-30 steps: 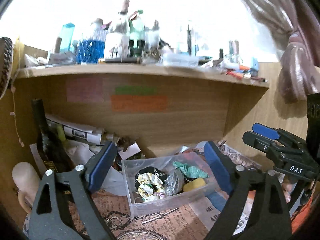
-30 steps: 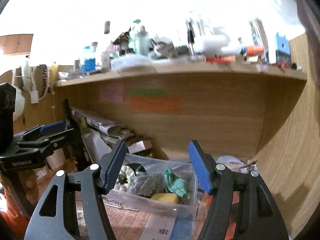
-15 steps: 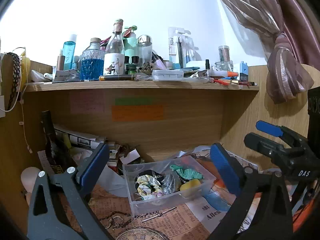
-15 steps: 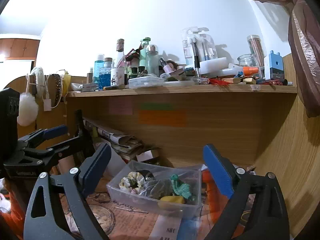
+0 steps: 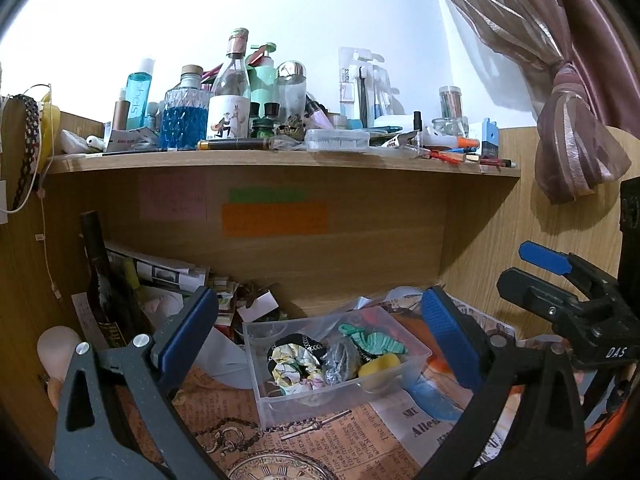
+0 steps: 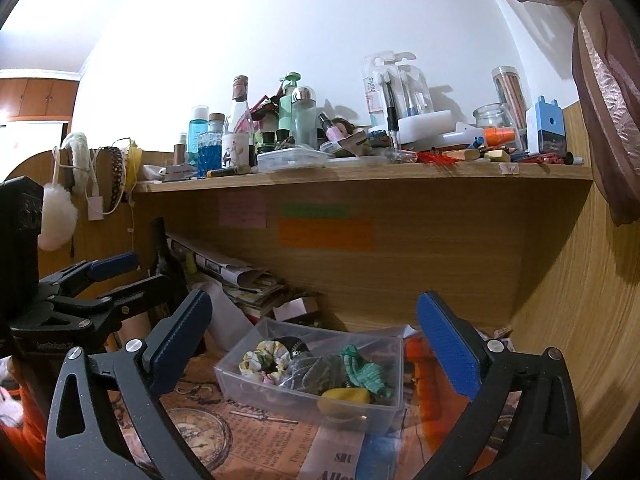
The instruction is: Organize soft objects
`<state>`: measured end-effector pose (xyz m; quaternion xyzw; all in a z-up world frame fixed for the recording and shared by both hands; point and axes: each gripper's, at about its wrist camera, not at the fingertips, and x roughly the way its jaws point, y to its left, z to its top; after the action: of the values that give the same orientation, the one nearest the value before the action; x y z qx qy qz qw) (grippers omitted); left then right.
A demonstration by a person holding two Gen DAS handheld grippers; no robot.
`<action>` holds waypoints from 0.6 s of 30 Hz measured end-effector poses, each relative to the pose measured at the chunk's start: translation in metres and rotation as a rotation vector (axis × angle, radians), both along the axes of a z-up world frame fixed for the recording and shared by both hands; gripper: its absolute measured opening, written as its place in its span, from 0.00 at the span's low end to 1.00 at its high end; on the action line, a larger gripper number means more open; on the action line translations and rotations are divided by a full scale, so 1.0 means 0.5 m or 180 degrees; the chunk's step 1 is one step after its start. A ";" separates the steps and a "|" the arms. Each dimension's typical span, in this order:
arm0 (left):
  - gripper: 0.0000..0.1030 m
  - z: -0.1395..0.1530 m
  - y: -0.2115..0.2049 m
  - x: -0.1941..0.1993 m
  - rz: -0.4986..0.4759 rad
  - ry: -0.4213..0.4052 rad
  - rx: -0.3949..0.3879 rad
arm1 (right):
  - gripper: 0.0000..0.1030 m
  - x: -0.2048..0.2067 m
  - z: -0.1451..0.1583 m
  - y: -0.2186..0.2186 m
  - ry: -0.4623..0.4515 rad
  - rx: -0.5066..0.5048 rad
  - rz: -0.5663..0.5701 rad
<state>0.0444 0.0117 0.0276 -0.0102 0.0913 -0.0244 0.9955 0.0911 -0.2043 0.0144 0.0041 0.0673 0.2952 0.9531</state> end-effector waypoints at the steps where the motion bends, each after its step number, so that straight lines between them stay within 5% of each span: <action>1: 1.00 -0.001 0.000 0.001 -0.0002 -0.0008 -0.0001 | 1.00 0.000 0.000 0.001 0.0000 -0.0004 -0.0001; 18: 1.00 -0.003 -0.002 0.001 0.0029 0.0003 0.0013 | 1.00 0.009 -0.006 0.005 0.0034 -0.0017 0.0015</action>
<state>0.0449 0.0109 0.0262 -0.0087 0.0917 -0.0197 0.9956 0.0955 -0.2016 0.0114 0.0029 0.0732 0.2973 0.9520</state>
